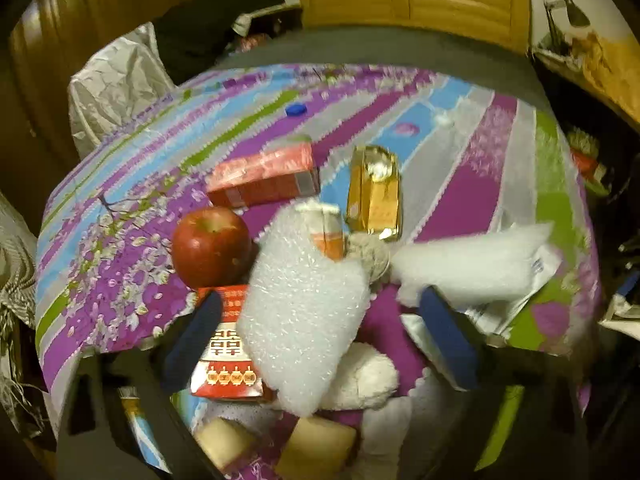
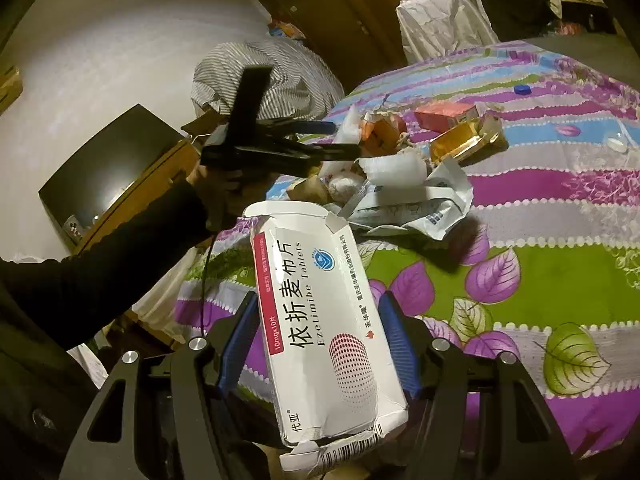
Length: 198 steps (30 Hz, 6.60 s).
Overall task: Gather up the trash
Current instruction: 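Grasp the white medicine box with the right tool while the left tool grasps a white foam sheet, then carry the box and foam sheet in both tools over the white bucket, then open both tools to drop the box and foam into the bucket, then move both tools back over the trash pile on the bed, then grasp a white foam piece with the right tool while the left tool grasps a white plastic wrapper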
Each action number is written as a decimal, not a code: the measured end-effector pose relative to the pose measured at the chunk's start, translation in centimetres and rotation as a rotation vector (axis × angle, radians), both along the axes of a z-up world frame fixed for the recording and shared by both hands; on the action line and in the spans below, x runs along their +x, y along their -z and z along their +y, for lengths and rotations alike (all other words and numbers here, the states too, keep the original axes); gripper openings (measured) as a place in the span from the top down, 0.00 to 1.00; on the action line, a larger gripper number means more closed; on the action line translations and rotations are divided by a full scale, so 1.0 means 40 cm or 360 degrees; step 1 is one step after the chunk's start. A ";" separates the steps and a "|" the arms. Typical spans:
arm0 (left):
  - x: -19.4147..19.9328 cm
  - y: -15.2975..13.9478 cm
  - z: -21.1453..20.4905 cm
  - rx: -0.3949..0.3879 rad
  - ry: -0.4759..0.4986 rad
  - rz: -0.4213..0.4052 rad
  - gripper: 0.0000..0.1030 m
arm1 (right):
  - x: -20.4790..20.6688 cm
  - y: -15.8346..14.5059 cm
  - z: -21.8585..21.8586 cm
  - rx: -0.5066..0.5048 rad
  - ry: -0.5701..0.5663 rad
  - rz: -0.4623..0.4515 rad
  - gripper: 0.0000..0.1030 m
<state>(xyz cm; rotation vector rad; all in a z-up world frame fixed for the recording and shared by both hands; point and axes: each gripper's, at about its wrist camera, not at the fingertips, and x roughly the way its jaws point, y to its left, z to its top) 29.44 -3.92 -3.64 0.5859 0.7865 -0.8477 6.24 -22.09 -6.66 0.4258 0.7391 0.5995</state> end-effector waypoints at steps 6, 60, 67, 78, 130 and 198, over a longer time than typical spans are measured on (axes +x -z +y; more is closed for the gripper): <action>-0.004 -0.055 0.079 -0.0158 -0.0165 -0.0034 0.48 | 0.003 -0.001 0.004 0.0003 0.0023 -0.0002 0.39; -0.628 -0.183 1.120 -0.0075 -0.2546 -0.0525 0.47 | 0.324 -0.288 1.402 -0.0517 -0.0834 -0.0044 0.39; -0.612 -0.169 1.166 -0.0070 -0.2574 -0.0514 0.47 | 0.320 -0.273 1.469 -0.0572 -0.0873 -0.0051 0.39; -0.606 -0.155 1.188 -0.0063 -0.2584 -0.0497 0.47 | 0.323 -0.251 1.487 -0.0613 -0.0879 -0.0045 0.39; -0.648 -0.194 0.975 -0.0248 -0.2713 -0.0818 0.07 | 0.210 -0.271 1.111 -0.0653 -0.0145 -0.0769 0.31; -0.246 0.123 -0.238 0.0368 0.0317 -0.0173 0.14 | -0.018 -0.012 -0.304 -0.0006 0.1001 -0.0198 0.54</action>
